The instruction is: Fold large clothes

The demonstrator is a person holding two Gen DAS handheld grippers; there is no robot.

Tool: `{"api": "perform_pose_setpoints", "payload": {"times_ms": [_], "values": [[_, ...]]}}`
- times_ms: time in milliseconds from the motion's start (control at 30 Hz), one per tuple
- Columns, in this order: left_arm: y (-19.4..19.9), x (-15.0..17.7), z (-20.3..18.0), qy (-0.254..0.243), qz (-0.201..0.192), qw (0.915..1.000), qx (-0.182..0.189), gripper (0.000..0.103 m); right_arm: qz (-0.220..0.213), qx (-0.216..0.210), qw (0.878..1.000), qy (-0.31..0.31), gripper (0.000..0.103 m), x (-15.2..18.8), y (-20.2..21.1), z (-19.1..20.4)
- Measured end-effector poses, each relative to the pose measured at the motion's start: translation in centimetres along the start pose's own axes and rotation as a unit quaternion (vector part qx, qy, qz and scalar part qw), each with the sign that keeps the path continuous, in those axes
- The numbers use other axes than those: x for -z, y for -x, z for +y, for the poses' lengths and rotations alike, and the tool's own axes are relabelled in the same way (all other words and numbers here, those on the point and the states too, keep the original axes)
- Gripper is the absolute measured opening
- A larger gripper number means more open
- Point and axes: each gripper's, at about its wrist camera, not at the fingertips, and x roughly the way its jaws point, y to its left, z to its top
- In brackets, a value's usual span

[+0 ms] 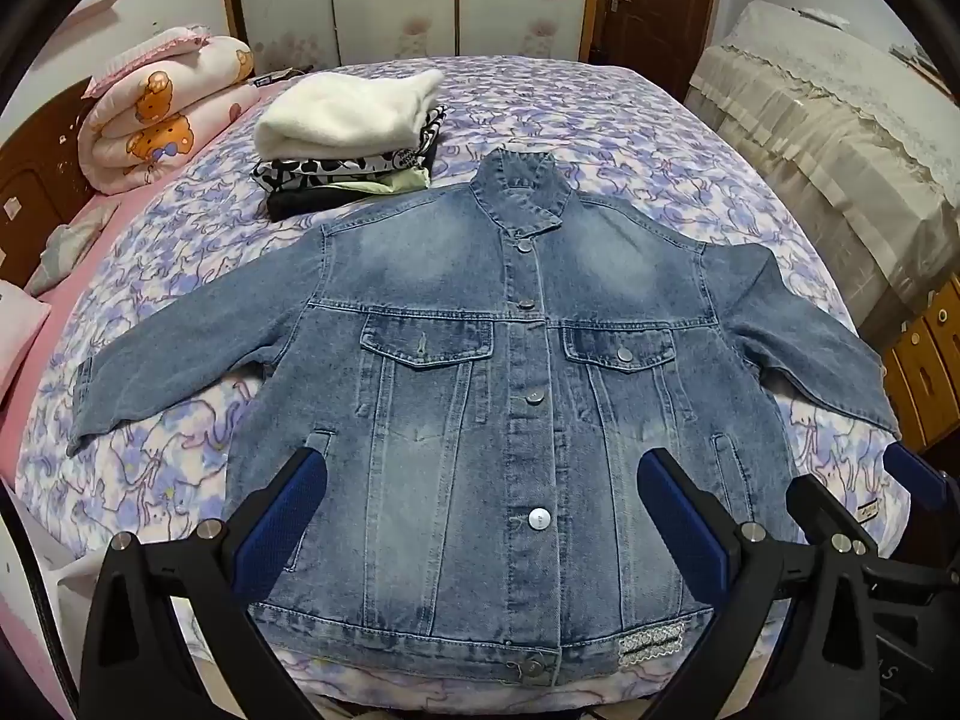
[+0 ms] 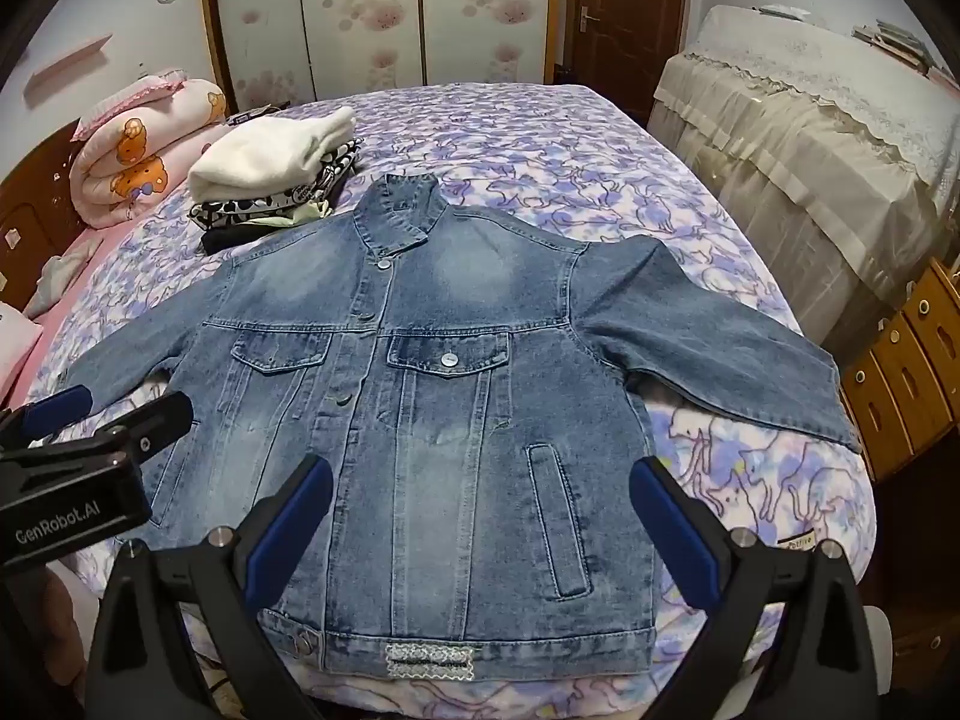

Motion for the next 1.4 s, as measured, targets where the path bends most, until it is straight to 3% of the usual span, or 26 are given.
{"api": "perform_pose_setpoints", "payload": {"times_ms": [1400], "values": [[0.9, 1.9, -1.7, -0.012, 0.012, 0.9998, -0.005, 0.102, -0.009, -0.032, 0.999, -0.020, 0.100, 1.7, 1.3, -1.2]]}}
